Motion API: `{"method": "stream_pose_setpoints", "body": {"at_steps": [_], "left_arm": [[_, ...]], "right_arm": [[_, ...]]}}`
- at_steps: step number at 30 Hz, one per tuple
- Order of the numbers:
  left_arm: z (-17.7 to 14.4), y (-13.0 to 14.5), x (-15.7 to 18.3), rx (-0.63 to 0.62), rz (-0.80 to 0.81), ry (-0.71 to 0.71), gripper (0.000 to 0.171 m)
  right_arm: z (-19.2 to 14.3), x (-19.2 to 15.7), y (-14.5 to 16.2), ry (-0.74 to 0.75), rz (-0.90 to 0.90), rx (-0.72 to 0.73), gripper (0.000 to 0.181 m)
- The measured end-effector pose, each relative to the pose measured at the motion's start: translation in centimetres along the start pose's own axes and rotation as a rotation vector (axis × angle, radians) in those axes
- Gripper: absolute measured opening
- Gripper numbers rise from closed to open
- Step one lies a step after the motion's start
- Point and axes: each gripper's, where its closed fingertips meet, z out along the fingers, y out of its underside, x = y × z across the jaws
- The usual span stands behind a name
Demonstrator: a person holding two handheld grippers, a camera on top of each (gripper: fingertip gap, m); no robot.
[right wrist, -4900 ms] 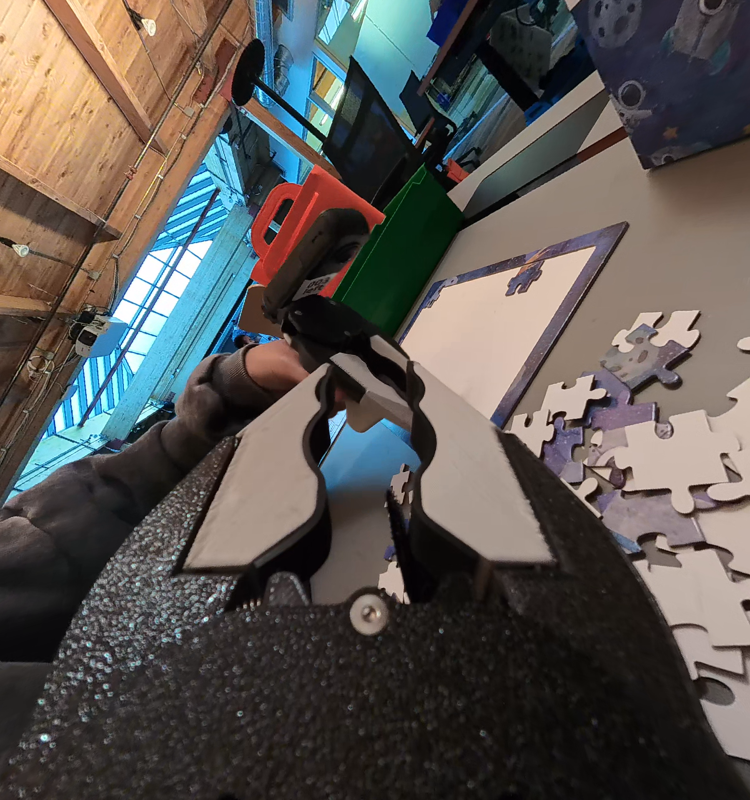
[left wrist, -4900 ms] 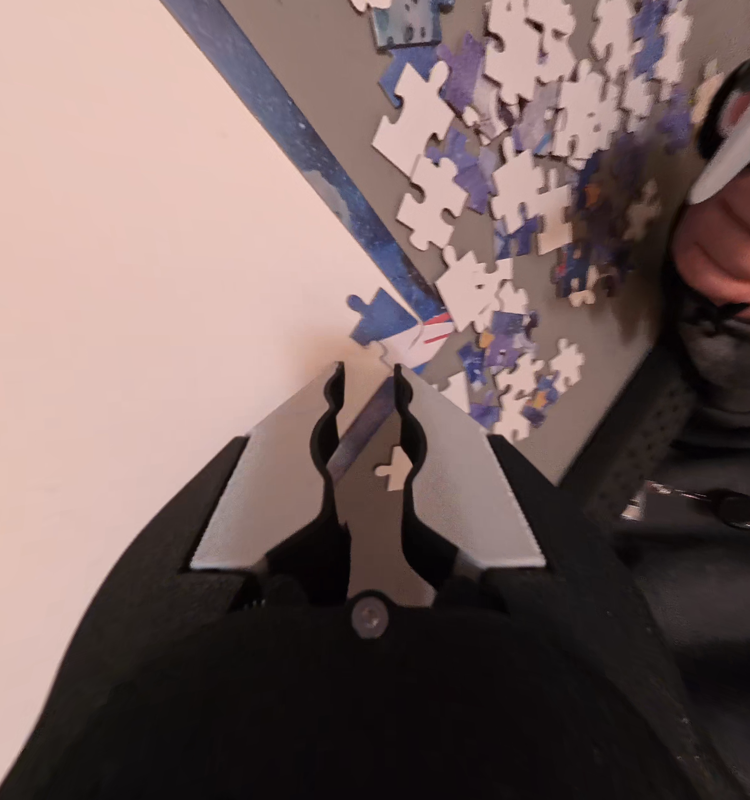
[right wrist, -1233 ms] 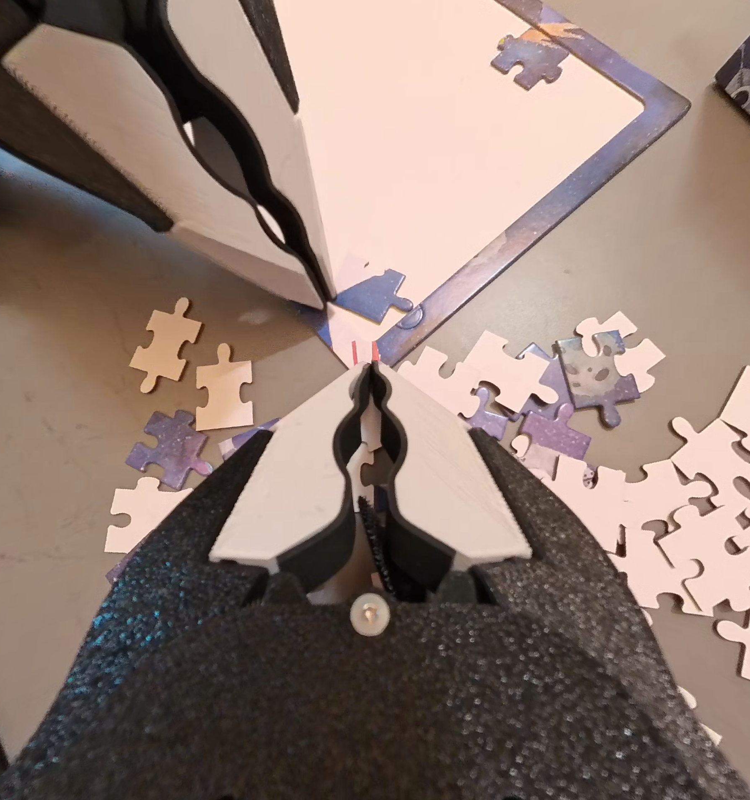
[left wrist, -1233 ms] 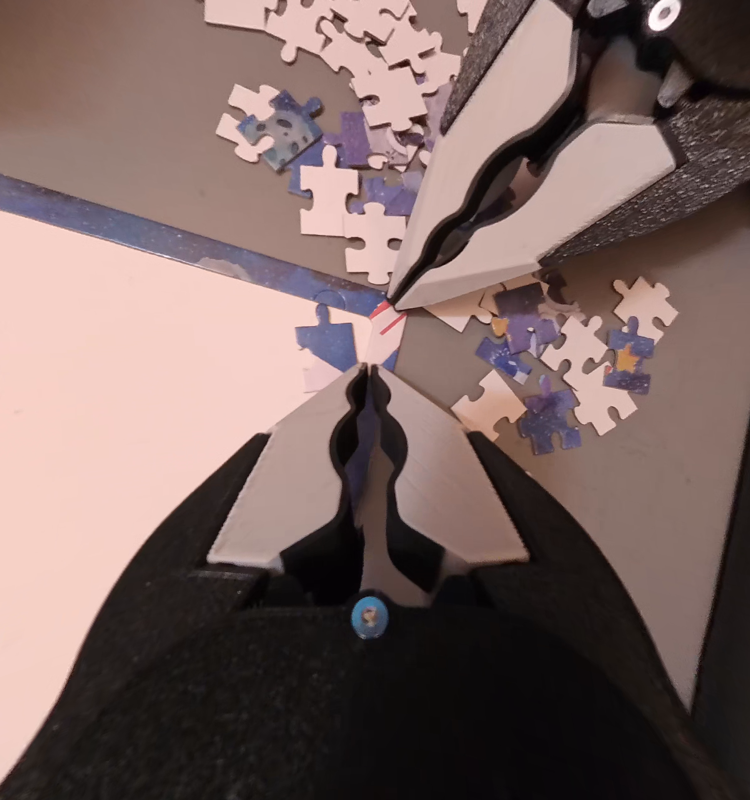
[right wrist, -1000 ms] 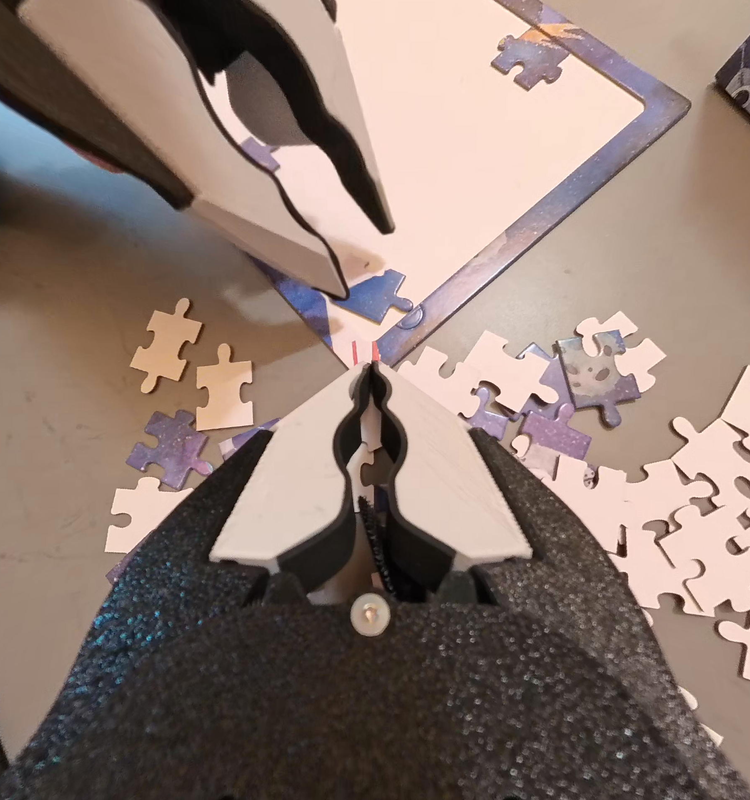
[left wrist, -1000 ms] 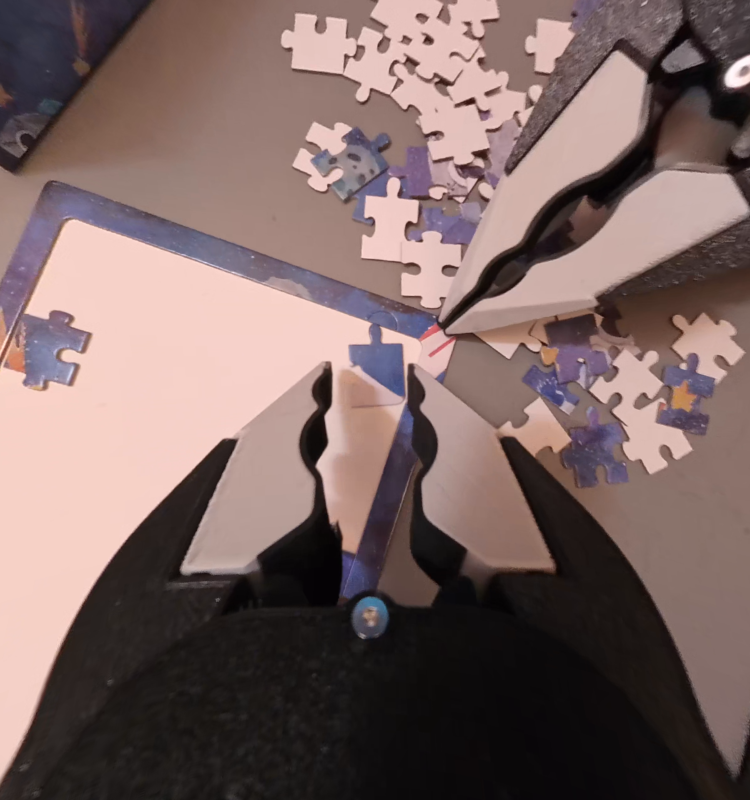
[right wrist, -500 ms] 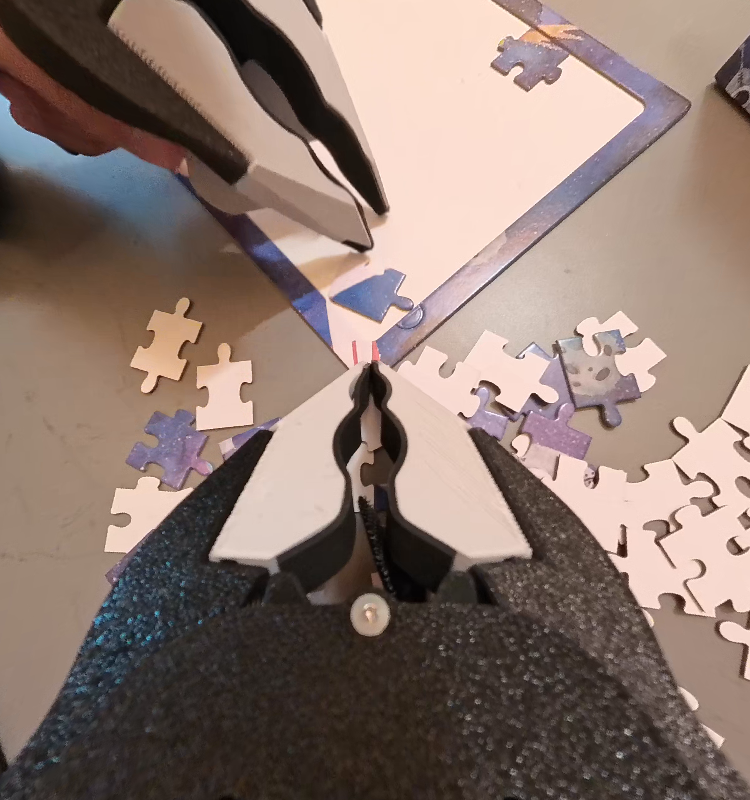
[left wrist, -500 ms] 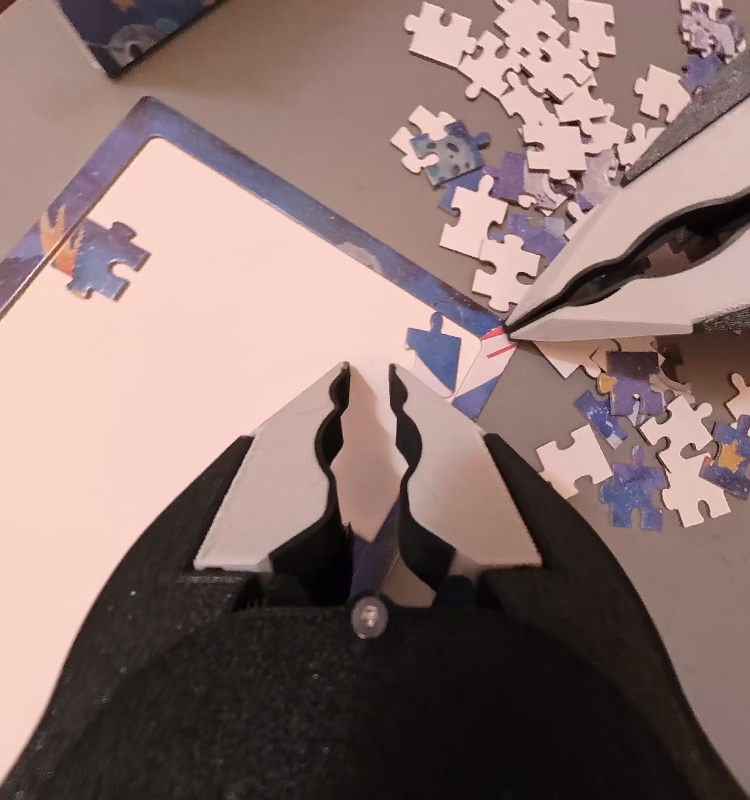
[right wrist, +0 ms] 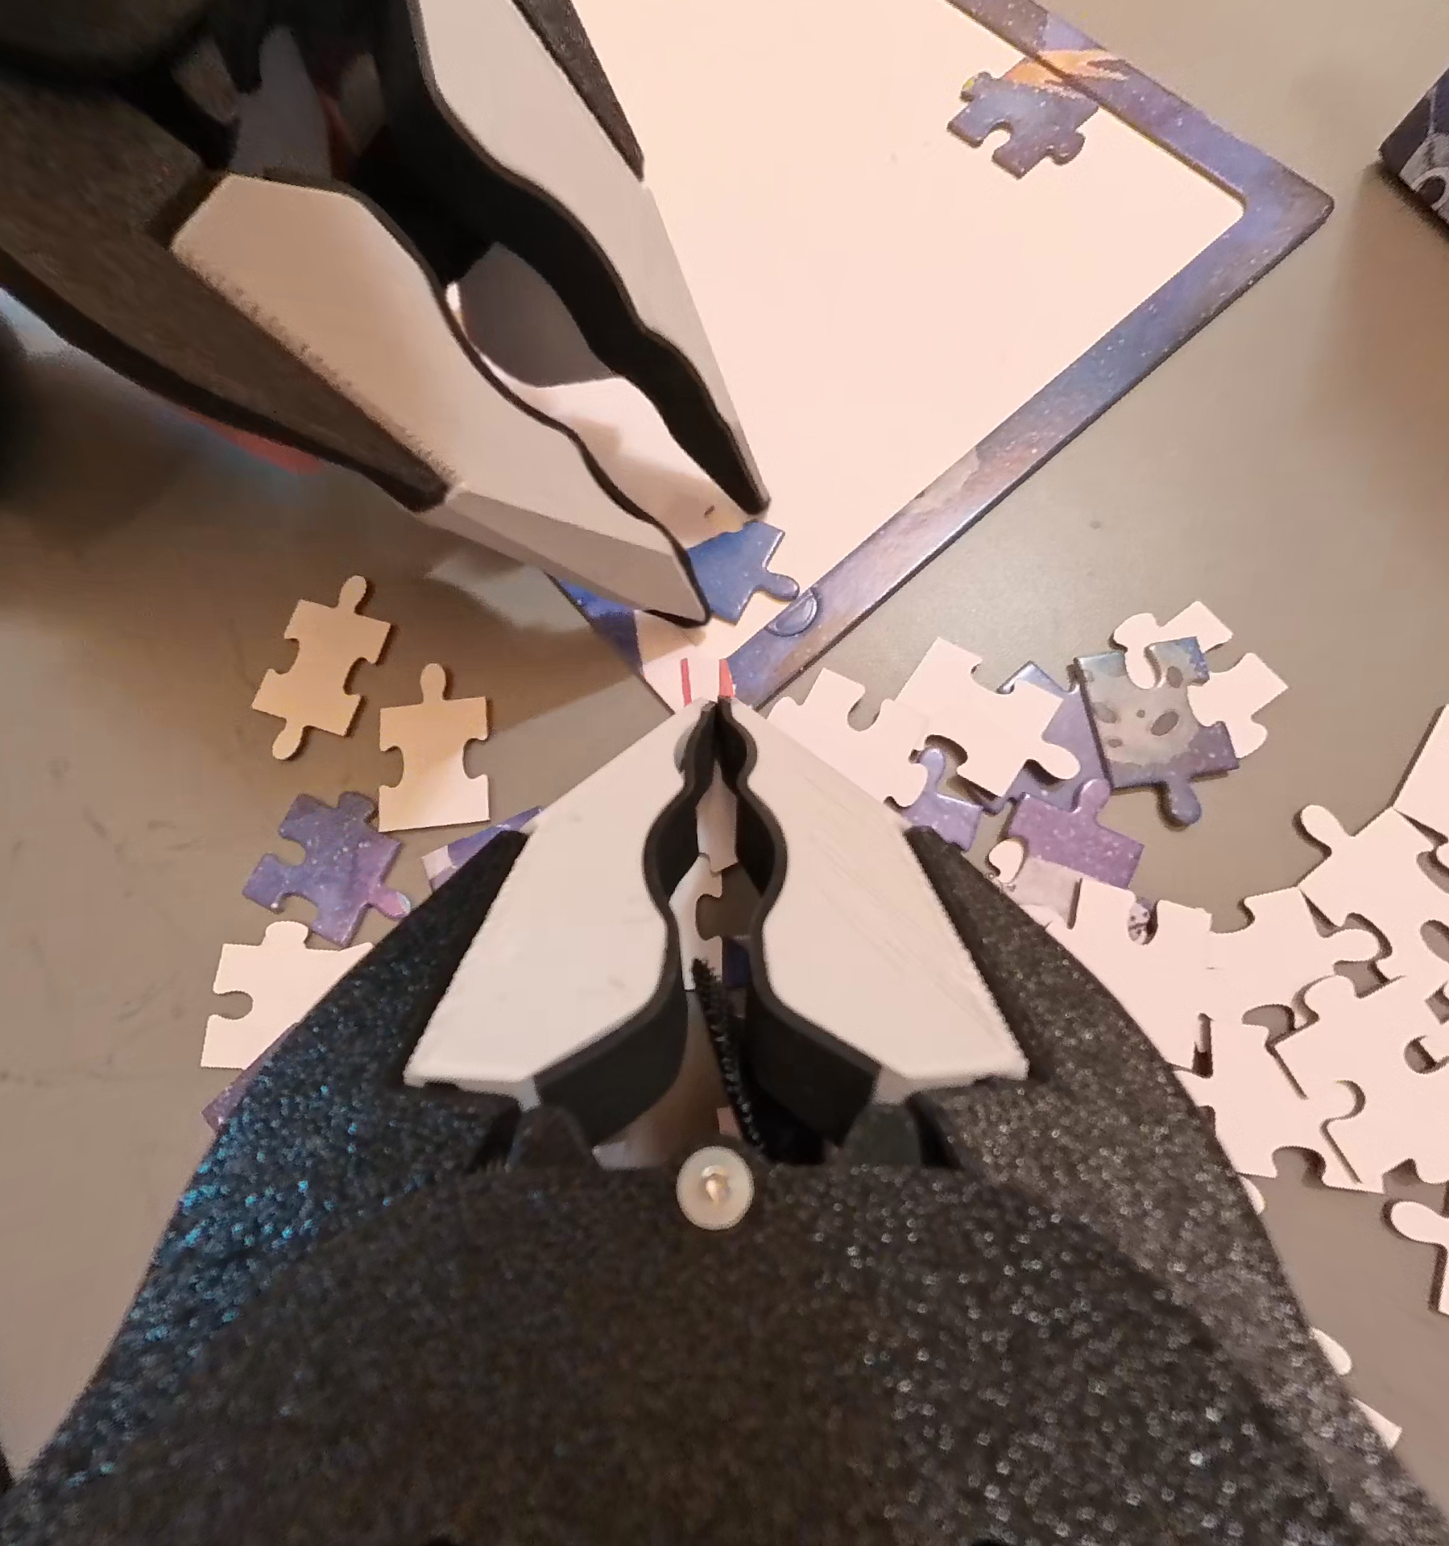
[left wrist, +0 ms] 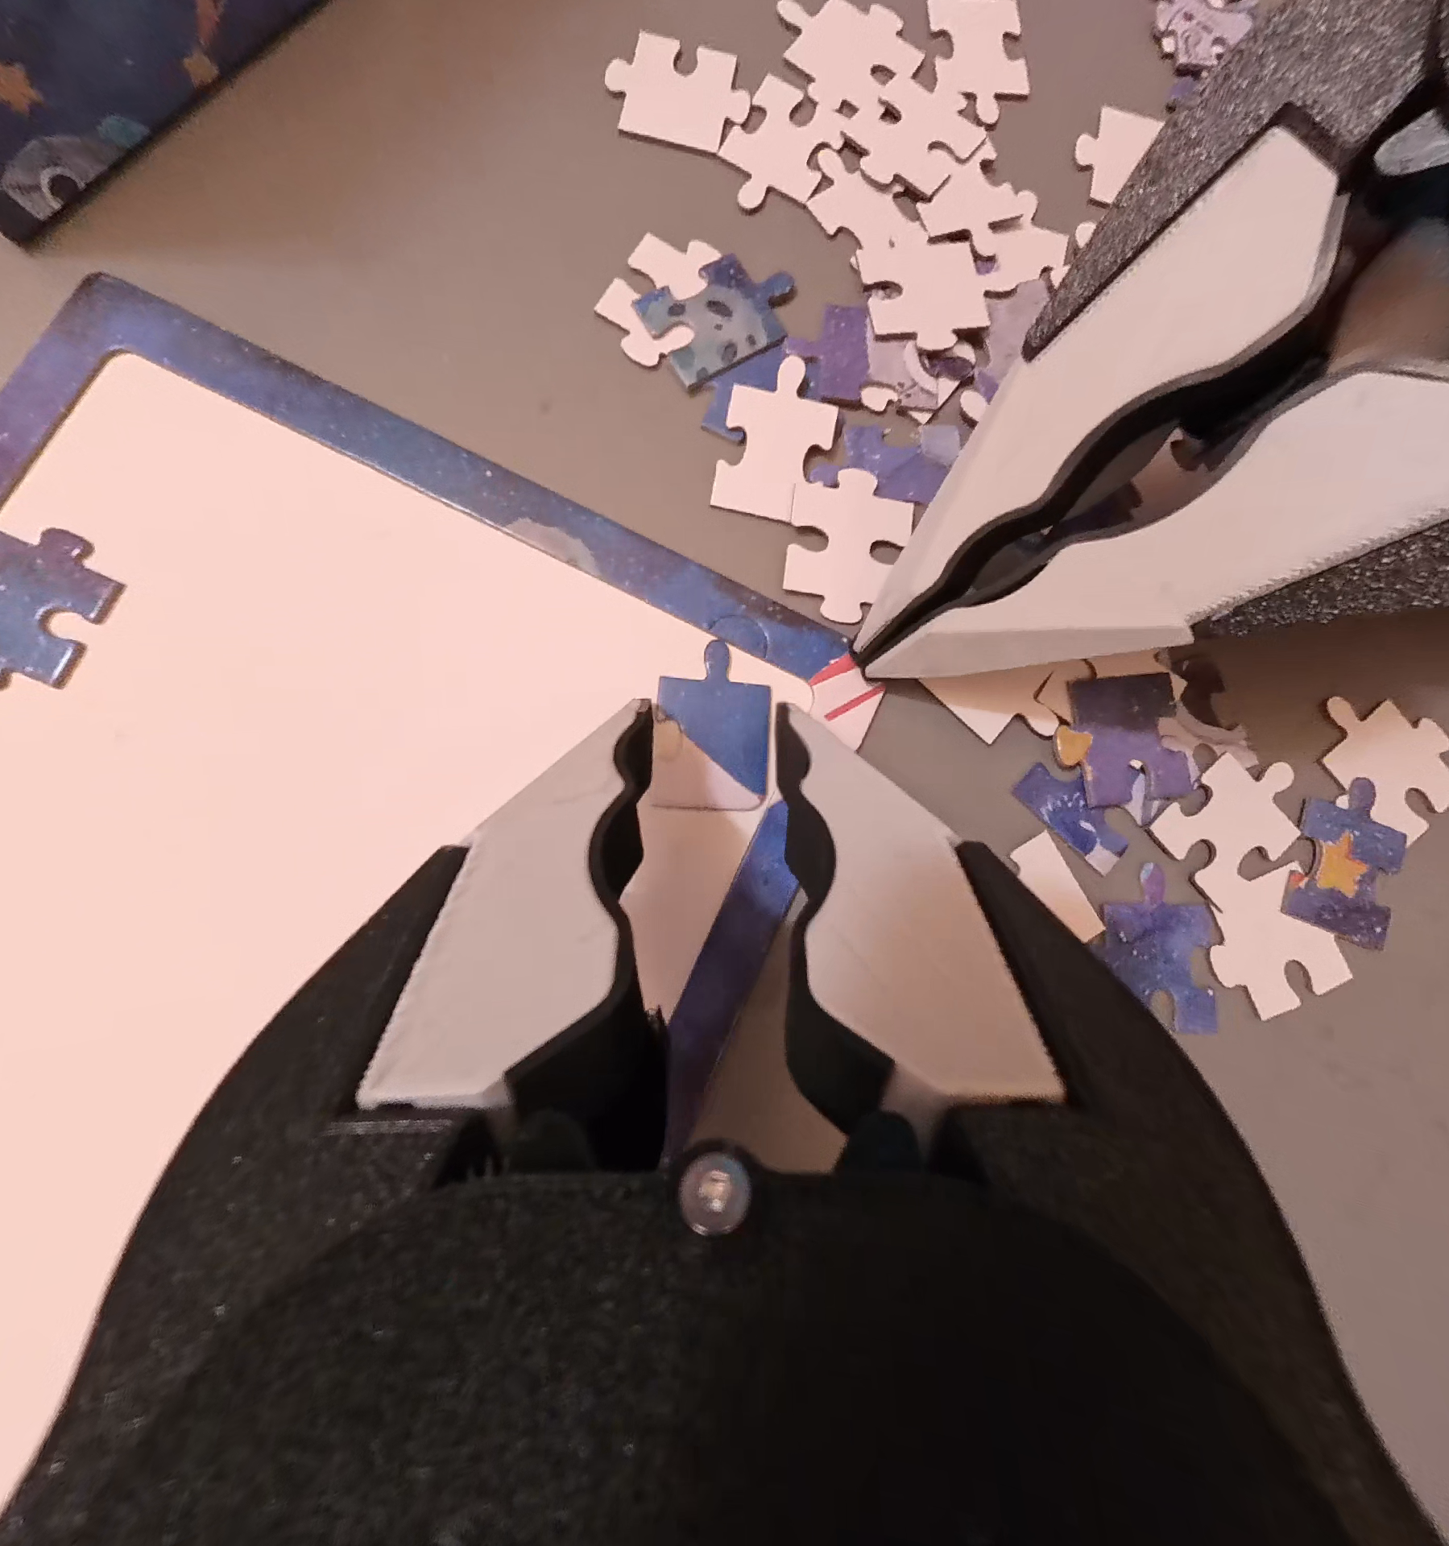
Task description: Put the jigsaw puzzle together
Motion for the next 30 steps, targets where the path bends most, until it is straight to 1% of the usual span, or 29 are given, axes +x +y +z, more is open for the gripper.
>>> {"method": "stream_pose_setpoints", "body": {"at_steps": [4,7,8,11,14,15,17,18,21,23,27,30], "left_arm": [[0.0,0.1,-0.4,-0.008,0.025,-0.067,0.026],[-0.5,0.1,-2.5,-0.015,0.004,-0.202,0.026],[-0.6,0.2,-2.8,-0.014,-0.02,-0.213,0.026],[-0.9,0.4,-3.6,0.007,-0.158,-0.217,0.028],[-1.8,0.2,-4.3,0.068,-0.298,-0.186,0.031],[-2.2,0.2,-4.7,0.089,-0.33,-0.182,0.029],[-2.7,0.9,-6.0,0.08,-0.358,-0.223,0.007],[-2.7,1.3,-6.2,0.066,-0.349,-0.222,0.004],[-2.1,1.6,-5.5,0.038,-0.288,-0.197,0.003],[-1.8,1.4,-4.6,0.033,-0.239,-0.178,0.0],[-1.6,1.6,-2.9,0.003,-0.165,-0.157,0.0],[-1.5,1.6,-1.0,-0.021,-0.109,-0.09,0.0]], "right_arm": [[0.0,0.0,0.0,0.004,-0.005,-0.002,0.0],[0.0,0.0,0.0,0.001,-0.001,0.0,0.0],[0.0,0.0,0.0,0.0,0.0,0.0,0.0],[0.0,0.0,0.0,0.0,0.0,0.001,0.0],[0.0,0.0,0.0,-0.001,0.001,0.001,0.0],[0.0,0.0,0.0,-0.001,0.001,0.001,0.0],[0.0,0.0,0.0,0.0,-0.001,0.0,0.0],[0.0,0.0,0.0,0.001,-0.001,0.0,0.0],[0.0,0.0,0.0,0.0,0.0,0.001,0.0],[0.0,0.0,0.0,-0.002,0.001,0.002,0.0],[0.0,0.0,0.0,-0.004,0.004,0.003,0.0],[0.0,0.0,0.0,-0.004,0.003,0.003,0.0]]}}
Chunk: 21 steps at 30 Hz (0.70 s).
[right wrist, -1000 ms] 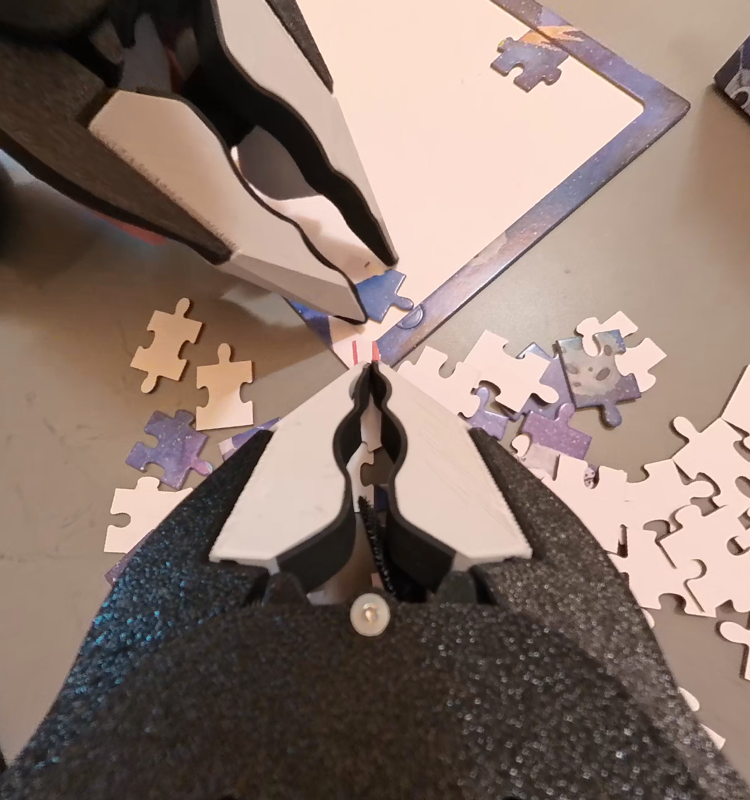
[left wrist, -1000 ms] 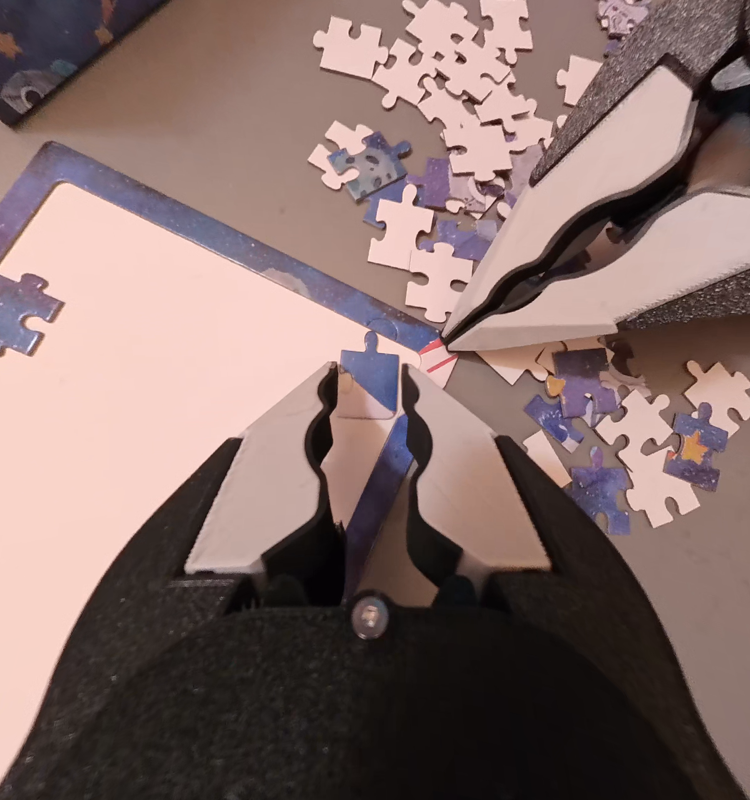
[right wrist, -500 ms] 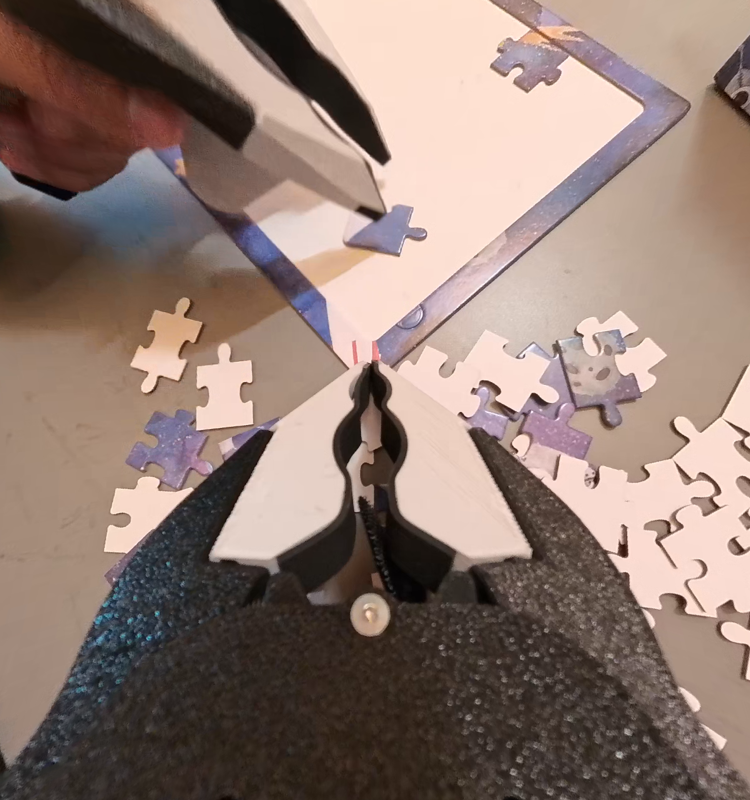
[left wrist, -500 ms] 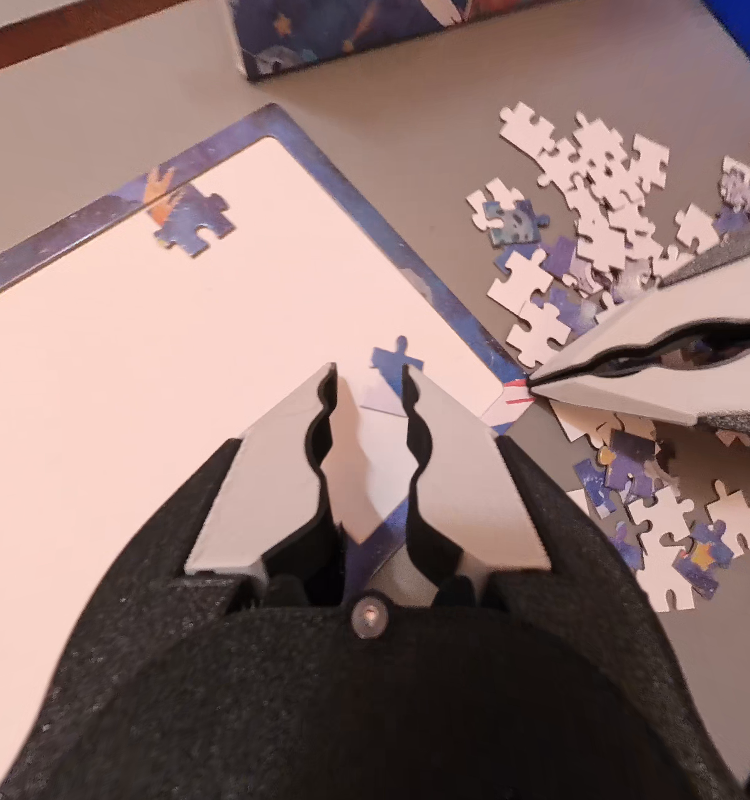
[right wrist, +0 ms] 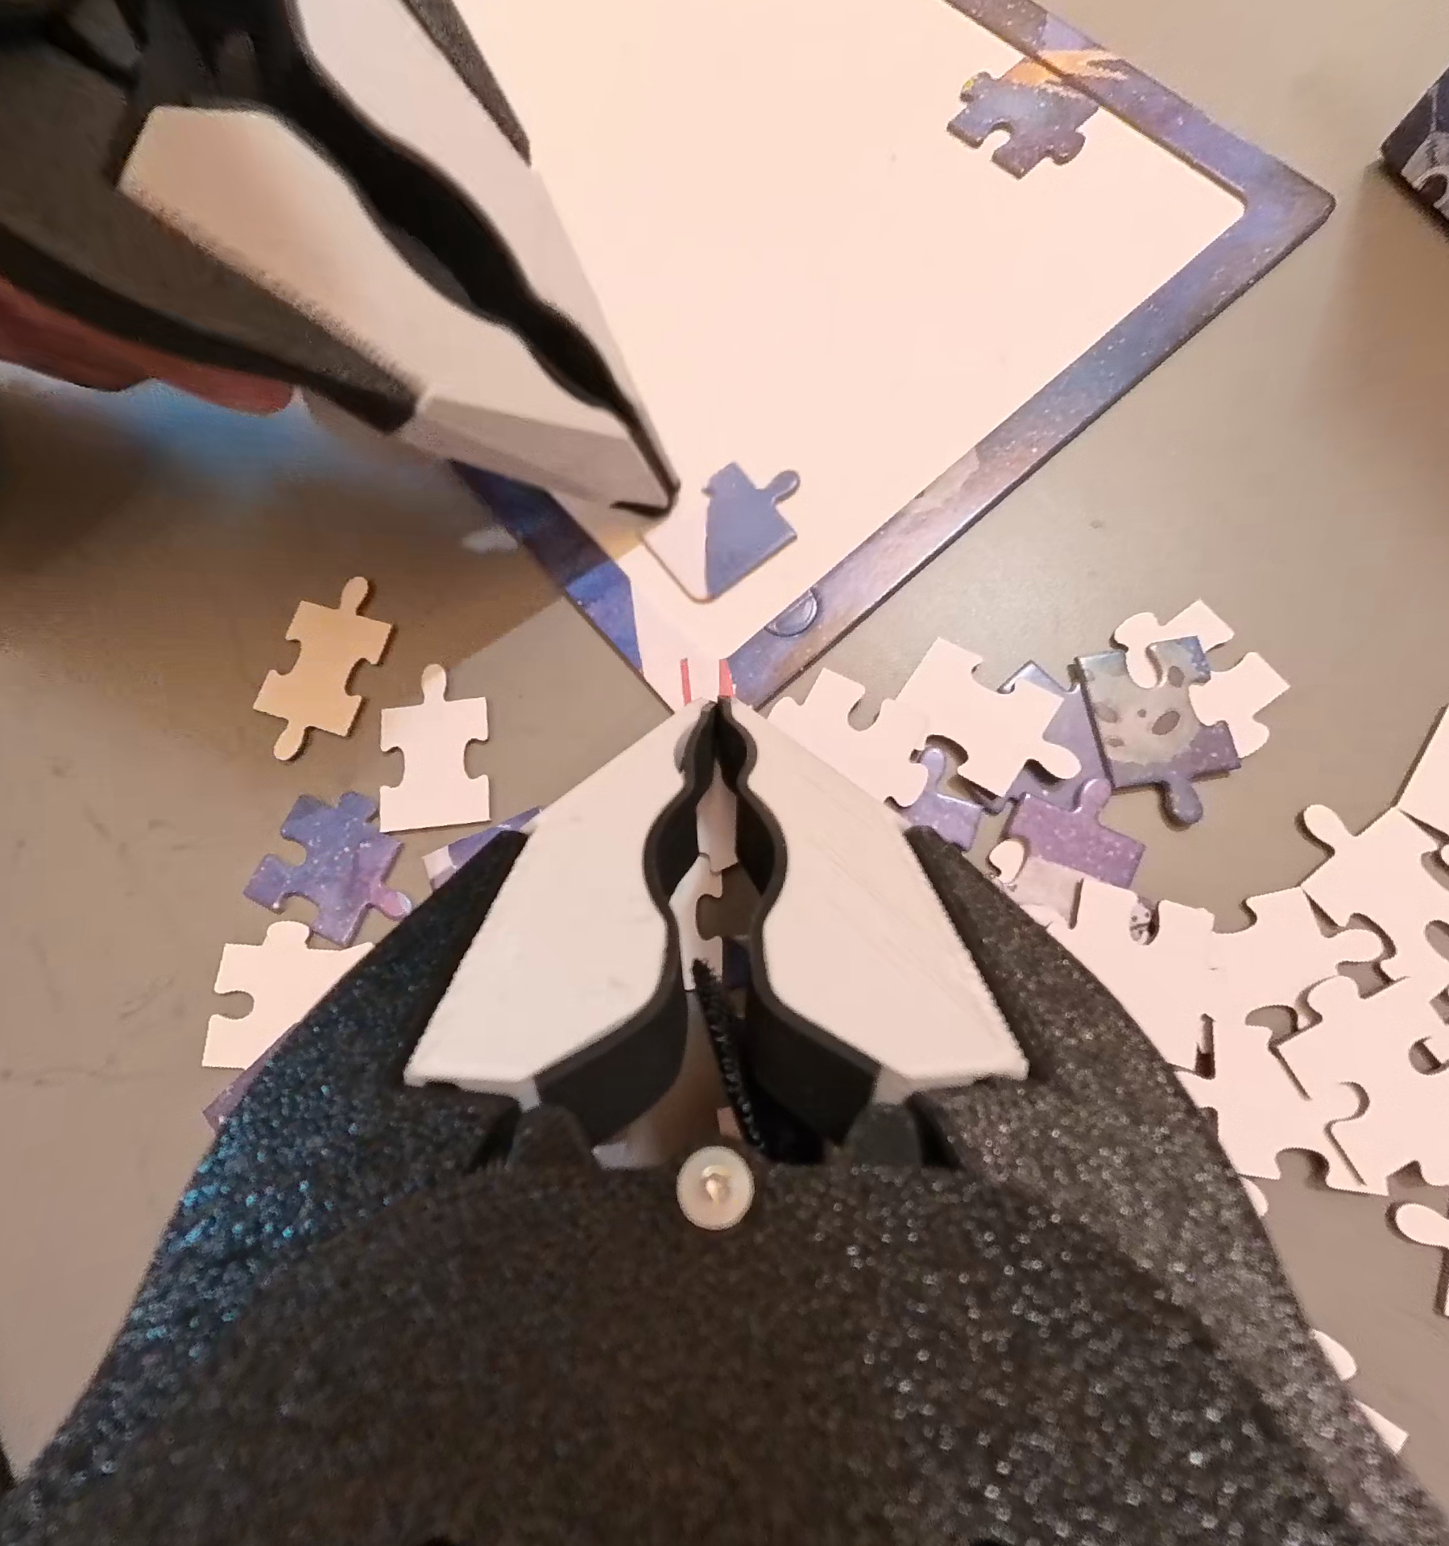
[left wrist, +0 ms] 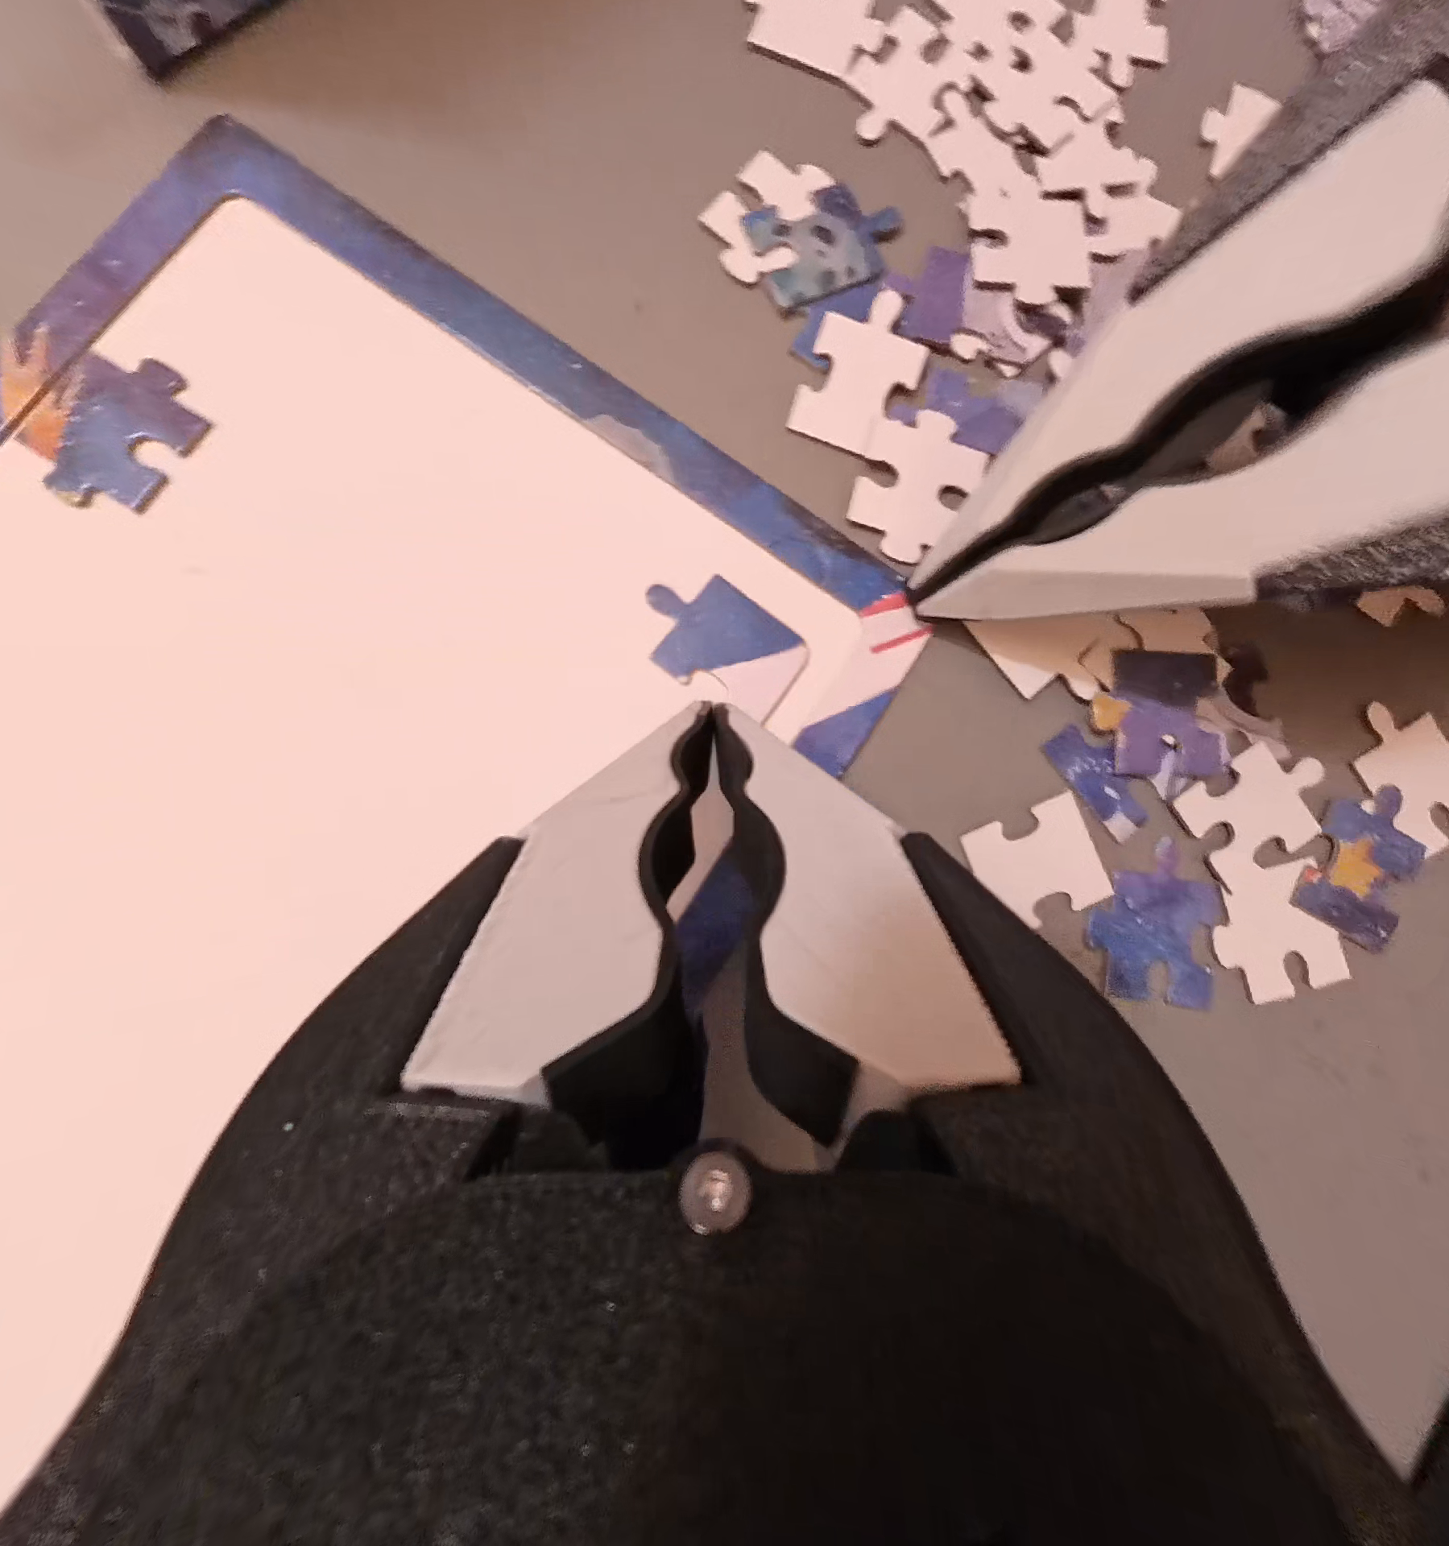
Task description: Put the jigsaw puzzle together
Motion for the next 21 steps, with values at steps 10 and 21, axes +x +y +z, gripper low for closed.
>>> {"method": "stream_pose_setpoints", "body": {"at_steps": [10,21], "left_arm": [[0.7,-1.1,-1.9,0.007,0.026,-0.057,0.002],[0.7,-0.8,-0.2,0.028,0.041,-0.063,0.0]], "right_arm": [[0.0,0.0,0.0,0.001,-0.001,0.0,0.0],[0.0,0.0,0.0,-0.002,0.003,0.002,0.0]]}}
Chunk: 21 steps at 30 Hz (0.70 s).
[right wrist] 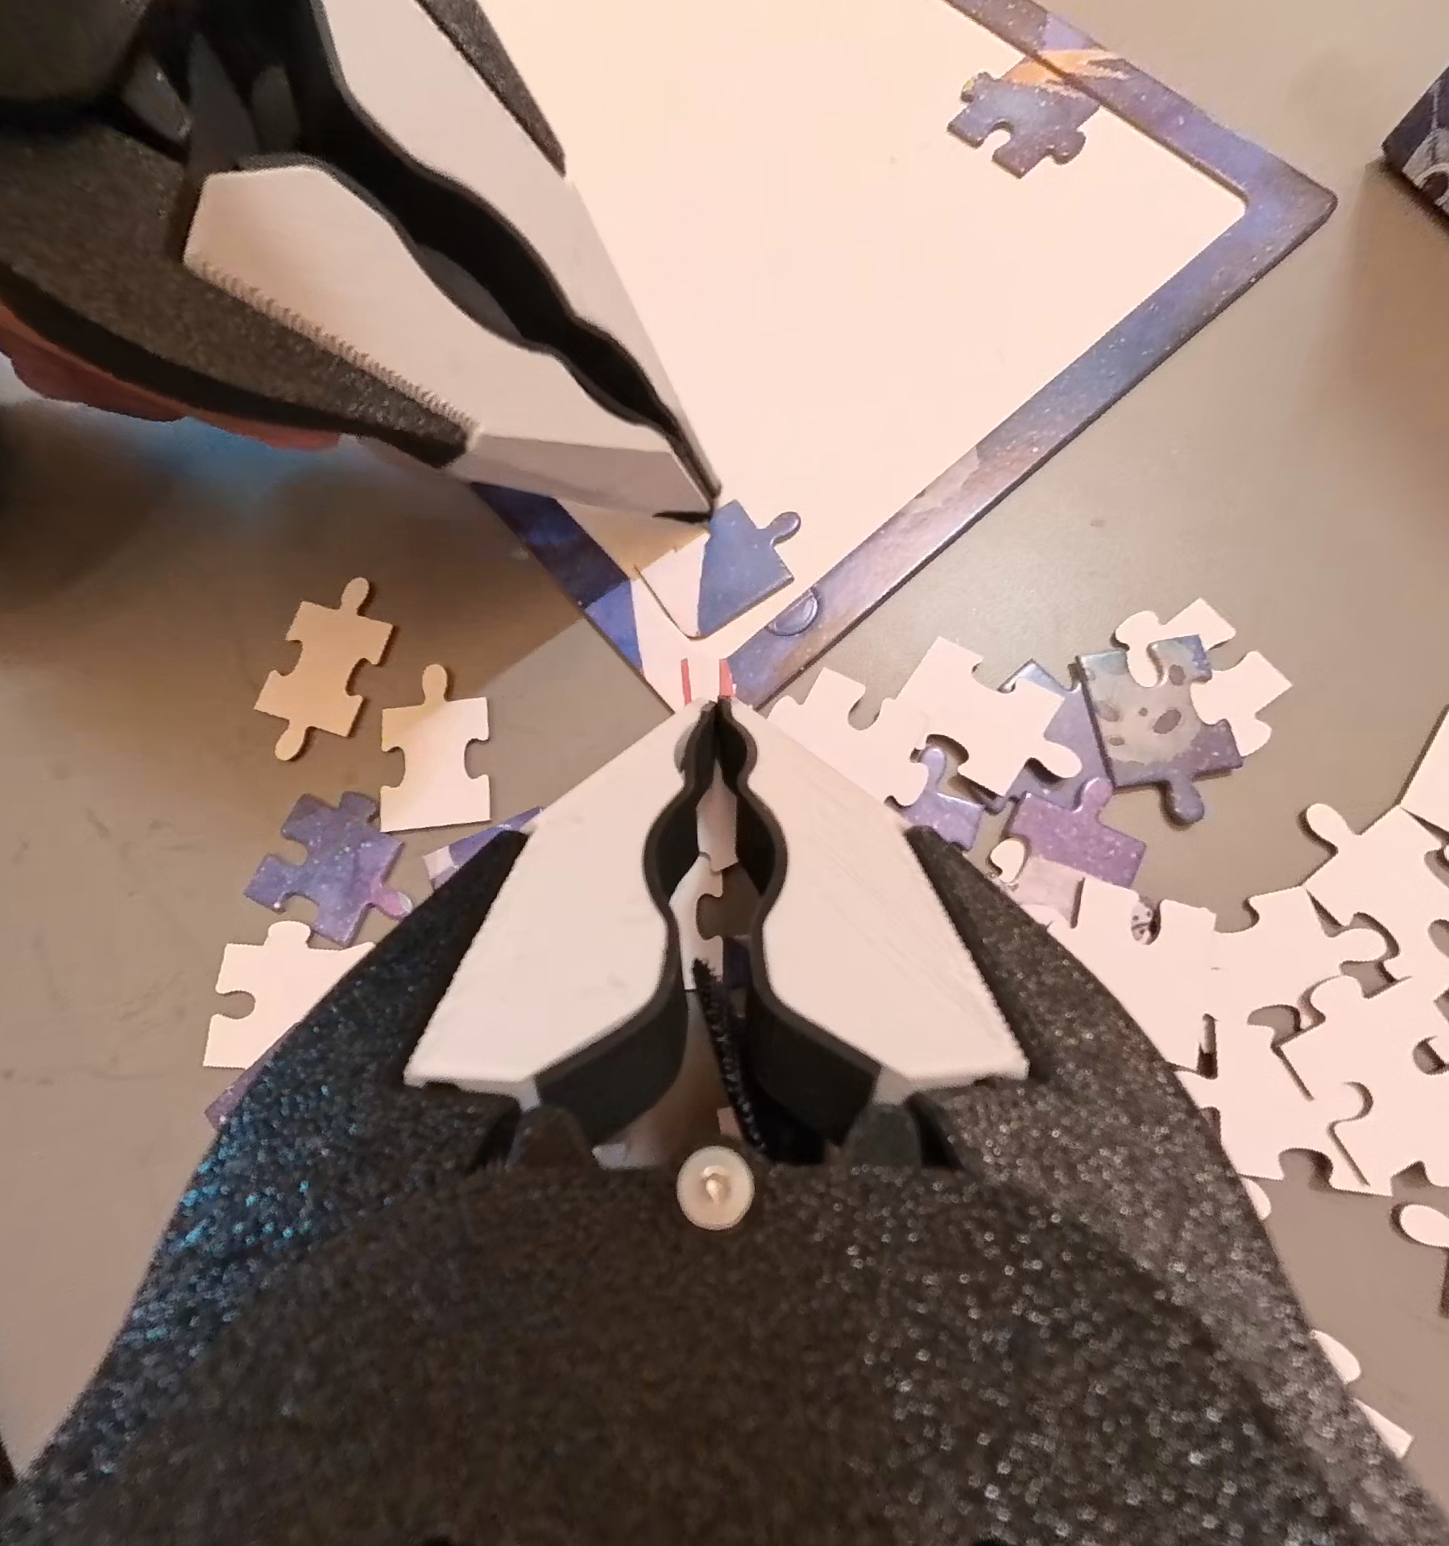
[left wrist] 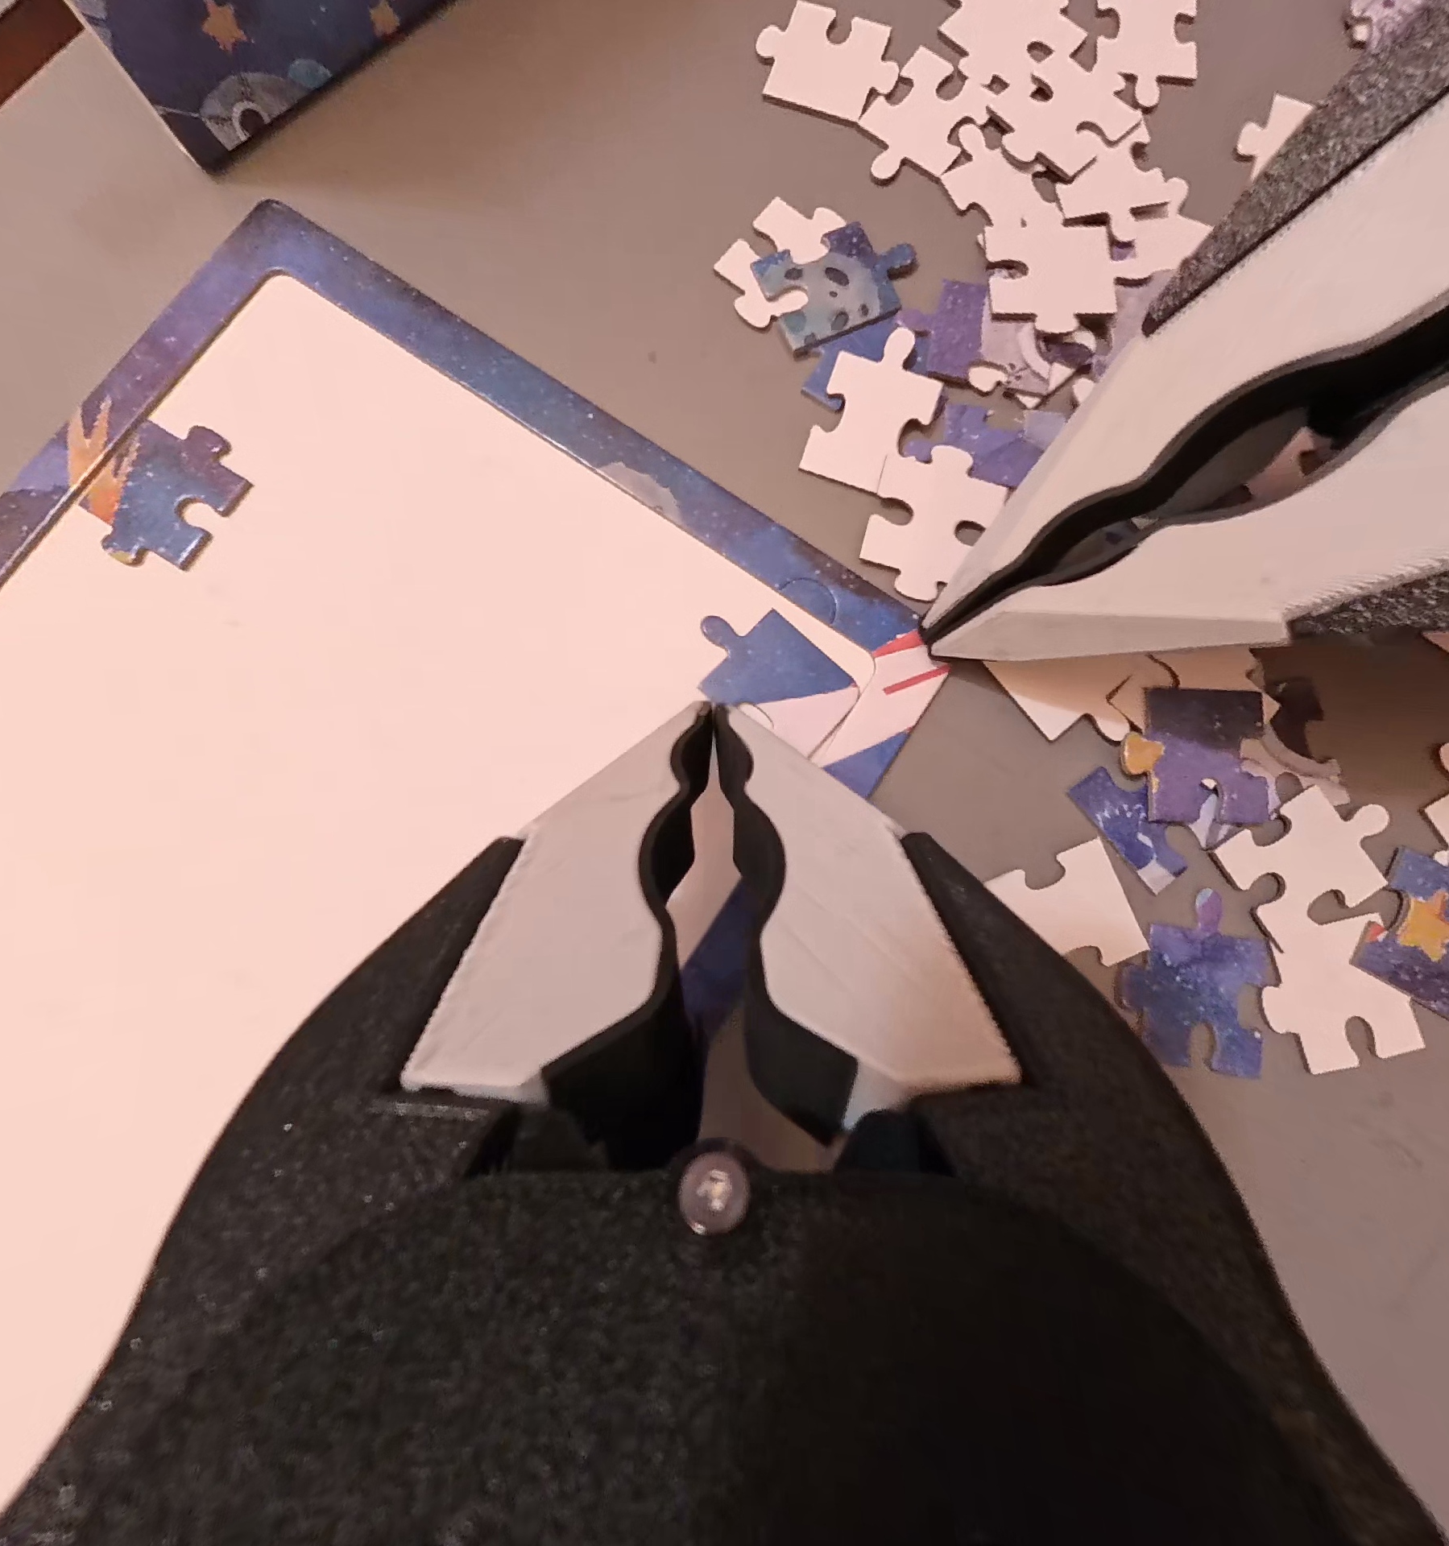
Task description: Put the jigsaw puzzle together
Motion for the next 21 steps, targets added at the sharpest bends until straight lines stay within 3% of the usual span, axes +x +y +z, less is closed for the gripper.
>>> {"method": "stream_pose_setpoints", "body": {"at_steps": [14,21], "left_arm": [[-0.2,0.3,1.5,0.002,0.028,0.04,0.001],[-0.5,-0.1,0.1,0.011,0.016,0.002,0.006]], "right_arm": [[0.0,0.0,0.0,0.001,0.0,0.001,0.0],[0.0,0.0,0.0,0.002,-0.001,0.0,0.0]]}}
